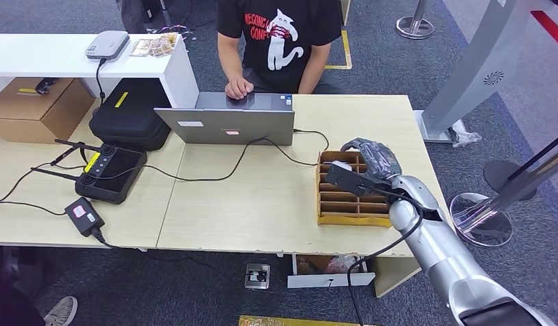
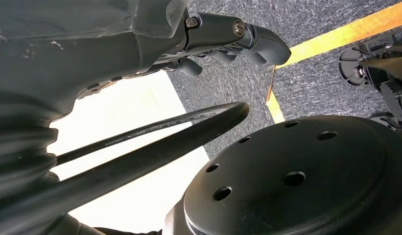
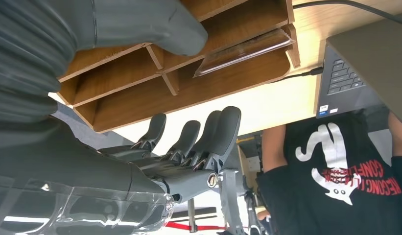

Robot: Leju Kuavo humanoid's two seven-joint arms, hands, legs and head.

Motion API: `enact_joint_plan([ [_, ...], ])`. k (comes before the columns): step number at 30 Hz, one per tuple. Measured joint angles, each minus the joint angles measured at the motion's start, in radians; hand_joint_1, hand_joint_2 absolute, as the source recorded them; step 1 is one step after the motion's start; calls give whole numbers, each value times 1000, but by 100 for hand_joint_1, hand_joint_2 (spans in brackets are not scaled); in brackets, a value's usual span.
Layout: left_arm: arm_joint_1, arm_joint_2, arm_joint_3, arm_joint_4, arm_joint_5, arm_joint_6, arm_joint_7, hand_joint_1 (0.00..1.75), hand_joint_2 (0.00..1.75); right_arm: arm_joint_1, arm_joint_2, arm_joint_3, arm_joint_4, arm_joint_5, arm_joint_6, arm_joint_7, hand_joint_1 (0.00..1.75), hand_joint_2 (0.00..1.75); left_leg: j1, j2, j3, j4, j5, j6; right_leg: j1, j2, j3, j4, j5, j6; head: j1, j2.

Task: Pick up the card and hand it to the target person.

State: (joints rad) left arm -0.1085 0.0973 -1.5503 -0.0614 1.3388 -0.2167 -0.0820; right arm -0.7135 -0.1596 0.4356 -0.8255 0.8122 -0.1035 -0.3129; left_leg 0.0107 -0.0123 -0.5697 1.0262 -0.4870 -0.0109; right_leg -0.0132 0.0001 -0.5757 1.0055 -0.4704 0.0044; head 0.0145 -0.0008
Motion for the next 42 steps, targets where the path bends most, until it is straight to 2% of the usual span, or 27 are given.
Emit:
enact_joint_plan([
  [2, 0, 0, 0, 0, 3, 0, 0, 0, 175, 0, -1, 0, 0, 0, 0, -1, 52, 175, 0, 0, 0, 0, 0, 0, 0, 0, 0, 0, 0, 0, 0, 0],
  [6, 1, 0, 0, 0, 15, 0, 0, 0, 175, 6, -10, 0, -6, 1, 0, -6, 13, 175, 0, 0, 0, 0, 0, 0, 0, 0, 0, 0, 0, 0, 0, 0],
  [8, 2, 0, 0, 0, 20, 1, -1, 0, 175, 14, -18, 0, -18, 1, 0, -7, 7, 175, 0, 0, 0, 0, 0, 0, 0, 0, 0, 0, 0, 0, 0, 0],
  [13, 3, 0, 0, 0, 26, 1, -8, 0, 175, 33, -39, 0, -44, 1, 0, -7, 20, 175, 0, 0, 0, 0, 0, 0, 0, 0, 0, 0, 0, 0, 0, 0],
  [20, 5, 0, 0, 0, 26, 2, -13, 0, 175, 50, -52, 0, -60, 0, 0, -7, 29, 175, 0, 0, 0, 0, 0, 0, 0, 0, 0, 0, 0, 0, 0, 0],
  [26, 5, 0, 0, 0, 7, 1, -13, 0, 175, 59, -51, 0, -61, -1, 3, -6, 26, 175, 0, 0, 0, 0, 0, 0, 0, 0, 0, 0, 0, 0, 0, 0],
  [37, 2, 5, 0, 0, -8, 0, -12, 0, 175, 43, 0, 0, -37, 0, 9, -6, 30, 175, 0, 0, 0, 0, 0, 0, 0, 0, 0, 0, 0, 0, 0, 0],
  [40, 2, 5, 0, 0, -8, 0, -12, 0, 175, 34, 16, 0, -24, 0, 8, -7, 36, 175, 0, 0, 0, 0, 0, 0, 0, 0, 0, 0, 0, 0, 0, 0],
  [42, 2, 5, 0, 0, -9, 0, -12, 0, 175, 30, 23, 0, -17, -1, 7, -8, 47, 175, 0, 0, 0, 0, 0, 0, 0, 0, 0, 0, 0, 0, 0, 0],
])
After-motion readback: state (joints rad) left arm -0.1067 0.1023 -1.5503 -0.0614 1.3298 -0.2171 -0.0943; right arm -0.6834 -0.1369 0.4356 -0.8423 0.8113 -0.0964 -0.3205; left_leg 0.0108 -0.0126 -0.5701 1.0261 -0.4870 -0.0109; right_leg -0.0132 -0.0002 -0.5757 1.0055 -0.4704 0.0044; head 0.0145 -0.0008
